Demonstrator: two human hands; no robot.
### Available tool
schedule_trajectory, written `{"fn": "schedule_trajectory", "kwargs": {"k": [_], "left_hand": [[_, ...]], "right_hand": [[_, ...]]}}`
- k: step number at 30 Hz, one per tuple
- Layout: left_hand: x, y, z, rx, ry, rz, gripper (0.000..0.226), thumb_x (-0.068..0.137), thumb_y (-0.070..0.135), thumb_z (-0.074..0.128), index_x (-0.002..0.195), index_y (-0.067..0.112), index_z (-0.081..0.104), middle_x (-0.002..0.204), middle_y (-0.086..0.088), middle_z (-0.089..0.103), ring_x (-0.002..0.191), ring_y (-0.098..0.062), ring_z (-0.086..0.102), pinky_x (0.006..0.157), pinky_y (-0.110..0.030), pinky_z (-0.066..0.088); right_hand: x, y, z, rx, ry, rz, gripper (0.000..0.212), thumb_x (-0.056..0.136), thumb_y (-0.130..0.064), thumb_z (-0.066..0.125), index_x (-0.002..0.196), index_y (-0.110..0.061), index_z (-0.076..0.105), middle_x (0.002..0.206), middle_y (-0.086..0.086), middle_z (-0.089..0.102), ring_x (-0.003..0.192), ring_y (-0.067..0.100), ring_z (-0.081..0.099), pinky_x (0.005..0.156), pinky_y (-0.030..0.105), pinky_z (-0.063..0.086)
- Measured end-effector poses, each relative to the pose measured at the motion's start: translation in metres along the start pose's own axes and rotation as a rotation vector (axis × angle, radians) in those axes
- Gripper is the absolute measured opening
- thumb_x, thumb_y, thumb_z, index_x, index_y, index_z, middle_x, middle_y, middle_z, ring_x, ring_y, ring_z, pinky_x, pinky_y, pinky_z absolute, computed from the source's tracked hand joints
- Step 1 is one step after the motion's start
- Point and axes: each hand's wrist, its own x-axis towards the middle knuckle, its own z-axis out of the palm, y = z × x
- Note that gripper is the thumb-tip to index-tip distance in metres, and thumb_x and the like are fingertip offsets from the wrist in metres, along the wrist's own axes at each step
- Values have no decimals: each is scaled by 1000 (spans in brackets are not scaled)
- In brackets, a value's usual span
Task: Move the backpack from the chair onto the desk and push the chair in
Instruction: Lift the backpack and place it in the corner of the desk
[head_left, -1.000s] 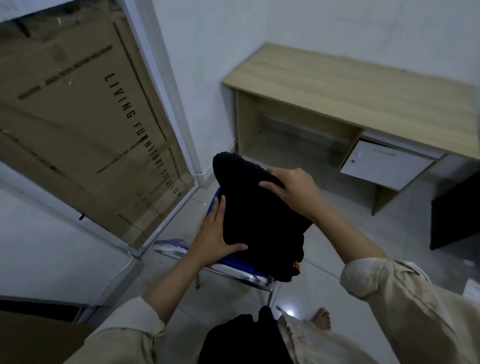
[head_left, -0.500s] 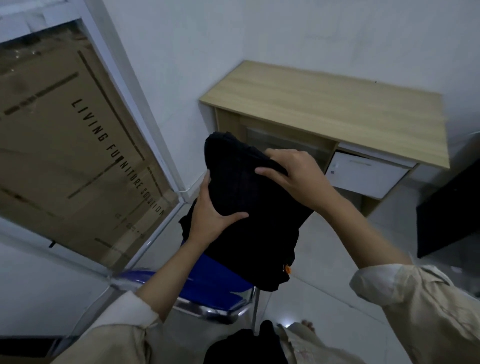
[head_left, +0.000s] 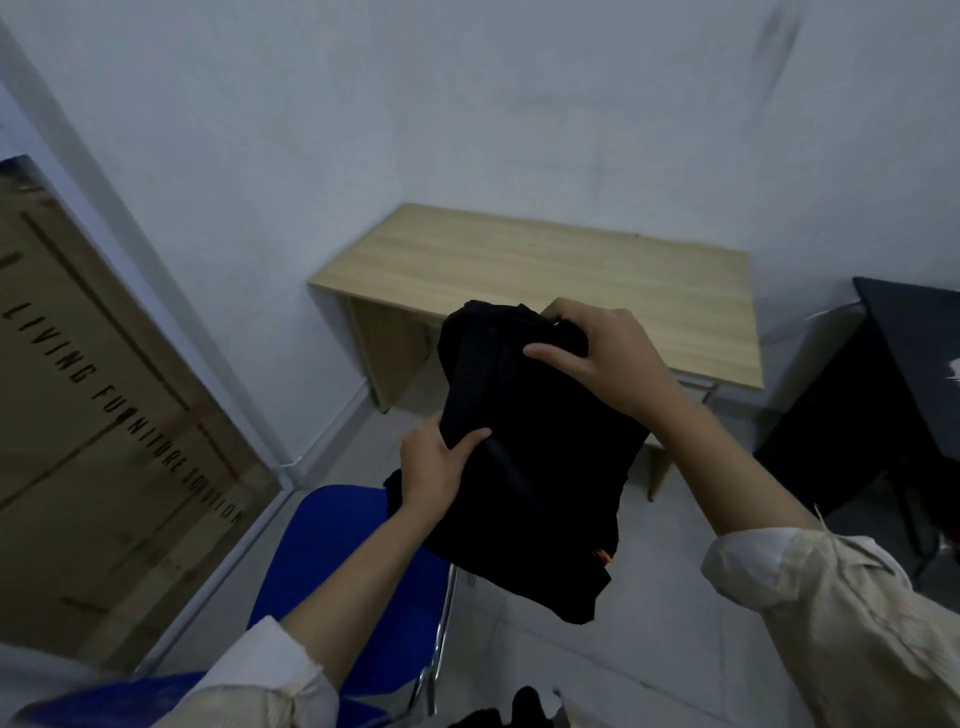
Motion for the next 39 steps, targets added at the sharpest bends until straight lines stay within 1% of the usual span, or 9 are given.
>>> {"fn": "schedule_trajectory", "kwargs": {"k": [3,6,10,13,15,18,24,32,39], "left_hand": [[6,24,30,-57,-14,7,15,80,29,75,83,17,66,73,12,64,69,-5,62,52,-8,46],[13,41,53,-89,-22,20,18,81,27,74,92,14,69,82,6,67,74,-7,63,59,-18,49],[26,62,80,-153,-22,22,23,81,27,73,101,16,68,87,9,66,76,-5,61,59,-9,45],[37,74,94,-170,-23,20,24,82,26,73,103,16,68,88,9,65,76,-4,59,60,-8,45],[42,80,104,-183,-30,11,24,82,25,73,103,16,68,90,7,66,78,-7,61,68,-17,49],[49,88,120,-211,-45,-7,24,81,23,74,103,16,69,87,9,65,81,-9,61,73,-23,50],[65,89,142,-262,-78,-14,16,81,23,74,88,31,63,77,22,61,72,4,57,61,-12,45],[130,85,160,-259,-120,-4,27,80,23,74,74,44,58,74,24,63,64,10,61,54,-1,45],[281,79,154,-264,-21,-14,20,80,27,74,75,41,60,74,23,64,66,12,62,54,-4,47]], "right_hand": [[-15,25,-21,36,141,39,34,87,-40,66,116,-28,55,99,-6,70,91,13,65,77,27,48],[-40,49,-33,-15,310,76,54,88,-35,65,136,-25,43,132,-3,55,122,13,47,100,24,36],[-87,83,-38,25,474,234,78,86,-34,69,149,-19,24,152,4,31,142,19,28,118,43,27],[-119,101,-29,185,411,463,94,80,-46,68,152,-31,9,160,-7,16,144,8,16,117,37,19],[-133,111,-18,258,358,582,103,75,-51,70,151,-36,2,161,-8,12,143,8,14,113,37,19],[-143,125,-5,334,288,639,109,73,-45,78,149,-38,1,160,-7,14,146,18,17,117,41,22],[-133,145,10,345,236,688,120,66,-43,84,151,-32,0,158,-2,17,144,18,22,117,51,29],[-62,173,34,395,292,730,105,73,-51,76,149,-36,6,155,-2,26,141,20,30,113,54,36],[104,226,65,354,298,628,86,86,-41,64,151,-30,8,155,-2,30,140,18,35,112,48,39]]}}
